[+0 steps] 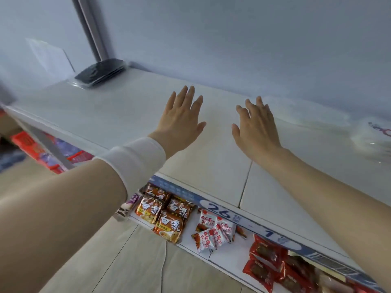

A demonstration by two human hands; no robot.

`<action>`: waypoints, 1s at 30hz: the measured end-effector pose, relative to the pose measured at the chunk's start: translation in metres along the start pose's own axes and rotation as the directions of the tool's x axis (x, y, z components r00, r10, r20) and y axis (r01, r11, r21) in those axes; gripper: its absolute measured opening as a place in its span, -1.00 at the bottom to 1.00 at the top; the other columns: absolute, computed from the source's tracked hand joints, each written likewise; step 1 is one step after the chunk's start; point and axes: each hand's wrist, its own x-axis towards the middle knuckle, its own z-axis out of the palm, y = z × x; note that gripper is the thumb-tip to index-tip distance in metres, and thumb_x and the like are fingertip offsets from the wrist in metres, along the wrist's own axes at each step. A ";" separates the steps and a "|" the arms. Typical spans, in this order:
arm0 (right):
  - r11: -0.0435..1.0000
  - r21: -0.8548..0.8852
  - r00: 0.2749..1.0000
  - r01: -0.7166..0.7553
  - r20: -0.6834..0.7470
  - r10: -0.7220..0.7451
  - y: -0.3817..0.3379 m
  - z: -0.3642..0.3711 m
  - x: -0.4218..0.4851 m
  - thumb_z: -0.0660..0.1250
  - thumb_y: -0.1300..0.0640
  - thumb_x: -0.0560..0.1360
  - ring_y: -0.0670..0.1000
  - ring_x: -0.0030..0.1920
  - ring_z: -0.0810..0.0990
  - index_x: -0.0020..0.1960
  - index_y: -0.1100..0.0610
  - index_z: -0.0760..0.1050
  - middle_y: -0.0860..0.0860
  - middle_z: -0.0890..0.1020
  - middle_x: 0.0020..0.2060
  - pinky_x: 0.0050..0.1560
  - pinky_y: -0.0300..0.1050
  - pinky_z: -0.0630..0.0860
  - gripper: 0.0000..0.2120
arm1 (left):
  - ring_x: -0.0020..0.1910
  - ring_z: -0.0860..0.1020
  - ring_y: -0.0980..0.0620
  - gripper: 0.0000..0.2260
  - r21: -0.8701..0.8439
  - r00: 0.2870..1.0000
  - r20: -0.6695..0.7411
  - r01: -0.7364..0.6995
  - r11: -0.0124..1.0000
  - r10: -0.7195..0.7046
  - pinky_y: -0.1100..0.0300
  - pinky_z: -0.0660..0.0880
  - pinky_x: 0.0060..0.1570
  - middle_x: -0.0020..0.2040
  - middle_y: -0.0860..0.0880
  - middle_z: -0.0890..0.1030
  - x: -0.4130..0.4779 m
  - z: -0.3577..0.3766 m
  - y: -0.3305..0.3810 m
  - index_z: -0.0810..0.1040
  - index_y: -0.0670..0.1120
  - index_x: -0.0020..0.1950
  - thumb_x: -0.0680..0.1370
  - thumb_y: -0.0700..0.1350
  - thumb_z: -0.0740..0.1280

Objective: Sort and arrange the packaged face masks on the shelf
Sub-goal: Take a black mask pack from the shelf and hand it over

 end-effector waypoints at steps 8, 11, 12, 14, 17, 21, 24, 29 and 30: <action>0.974 0.100 0.979 0.203 -0.005 -0.204 -0.198 0.004 0.016 0.02 0.02 0.62 0.17 0.52 -0.07 0.50 0.17 0.10 0.13 0.08 0.51 0.48 0.04 -0.13 -0.51 | 0.54 -0.14 -0.12 -0.43 0.000 0.966 0.012 0.259 0.966 -0.259 -0.03 -0.17 0.50 0.56 -0.15 -0.10 -0.113 -0.017 -0.159 -0.04 -0.11 0.55 0.63 0.10 0.06; 0.956 0.141 0.965 0.259 0.016 -0.264 -0.278 0.012 0.015 0.04 0.02 0.62 0.17 0.51 -0.05 0.49 0.18 0.11 0.15 0.11 0.50 0.48 0.06 -0.10 -0.50 | 0.54 -0.15 -0.13 -0.42 0.012 0.942 0.021 0.334 0.943 -0.334 -0.03 -0.17 0.49 0.56 -0.17 -0.10 -0.160 -0.018 -0.228 -0.05 -0.13 0.55 0.63 0.10 0.05; 0.951 0.147 0.960 0.272 0.025 -0.278 -0.302 0.015 0.014 0.04 0.02 0.61 0.17 0.51 -0.05 0.49 0.18 0.11 0.16 0.11 0.50 0.48 0.05 -0.10 -0.50 | 0.54 -0.15 -0.13 -0.42 0.014 0.936 0.026 0.352 0.936 -0.352 -0.03 -0.17 0.49 0.56 -0.17 -0.10 -0.173 -0.017 -0.250 -0.06 -0.14 0.55 0.63 0.09 0.06; 0.944 0.155 0.953 0.291 0.036 -0.300 -0.345 0.024 0.015 0.05 0.02 0.61 0.17 0.51 -0.05 0.49 0.19 0.11 0.16 0.11 0.50 0.48 0.05 -0.10 -0.50 | 0.54 -0.14 -0.14 -0.41 0.020 0.922 0.032 0.385 0.923 -0.386 -0.03 -0.17 0.49 0.56 -0.18 -0.10 -0.197 -0.011 -0.291 -0.05 -0.15 0.55 0.63 0.09 0.07; 0.933 0.151 0.941 0.326 0.039 -0.335 -0.393 0.033 0.022 0.07 0.02 0.61 0.18 0.51 -0.04 0.49 0.20 0.13 0.17 0.13 0.50 0.49 0.06 -0.07 -0.50 | 0.54 -0.13 -0.15 -0.41 0.021 0.902 0.033 0.429 0.903 -0.430 -0.03 -0.17 0.49 0.56 -0.18 -0.08 -0.217 0.002 -0.340 -0.05 -0.16 0.54 0.63 0.10 0.06; 0.939 0.132 0.941 0.319 0.074 -0.330 -0.428 0.045 0.045 0.05 0.02 0.61 0.18 0.51 -0.06 0.50 0.19 0.10 0.16 0.10 0.50 0.49 0.05 -0.08 -0.49 | 0.54 -0.14 -0.14 -0.41 -0.013 0.911 0.043 0.410 0.912 -0.410 -0.02 -0.17 0.49 0.56 -0.18 -0.08 -0.209 0.013 -0.376 -0.05 -0.16 0.54 0.63 0.10 0.05; 0.946 0.111 0.946 0.305 0.079 -0.315 -0.443 0.053 0.073 0.06 0.03 0.61 0.18 0.51 -0.05 0.49 0.19 0.10 0.16 0.10 0.50 0.49 0.05 -0.08 -0.50 | 0.54 -0.15 -0.13 -0.42 -0.087 0.928 0.034 0.374 0.924 -0.372 -0.01 -0.18 0.49 0.56 -0.17 -0.09 -0.185 0.021 -0.395 -0.05 -0.16 0.54 0.63 0.09 0.06; 0.968 0.111 0.973 0.226 0.017 -0.229 -0.440 0.064 0.137 0.05 0.03 0.61 0.18 0.51 -0.02 0.48 0.21 0.14 0.17 0.14 0.49 0.48 0.04 -0.07 -0.51 | 0.54 -0.15 -0.12 -0.42 -0.080 0.962 0.014 0.273 0.959 -0.273 0.01 -0.20 0.48 0.56 -0.17 -0.09 -0.119 0.033 -0.425 -0.06 -0.15 0.54 0.64 0.09 0.05; 0.974 0.115 0.980 0.197 0.016 -0.200 -0.437 0.064 0.148 0.05 0.03 0.61 0.18 0.51 -0.01 0.48 0.21 0.14 0.17 0.15 0.49 0.48 0.05 -0.06 -0.51 | 0.54 -0.15 -0.11 -0.42 -0.088 0.965 0.008 0.262 0.961 -0.262 0.02 -0.20 0.47 0.56 -0.16 -0.08 -0.106 0.034 -0.430 -0.05 -0.15 0.54 0.64 0.09 0.06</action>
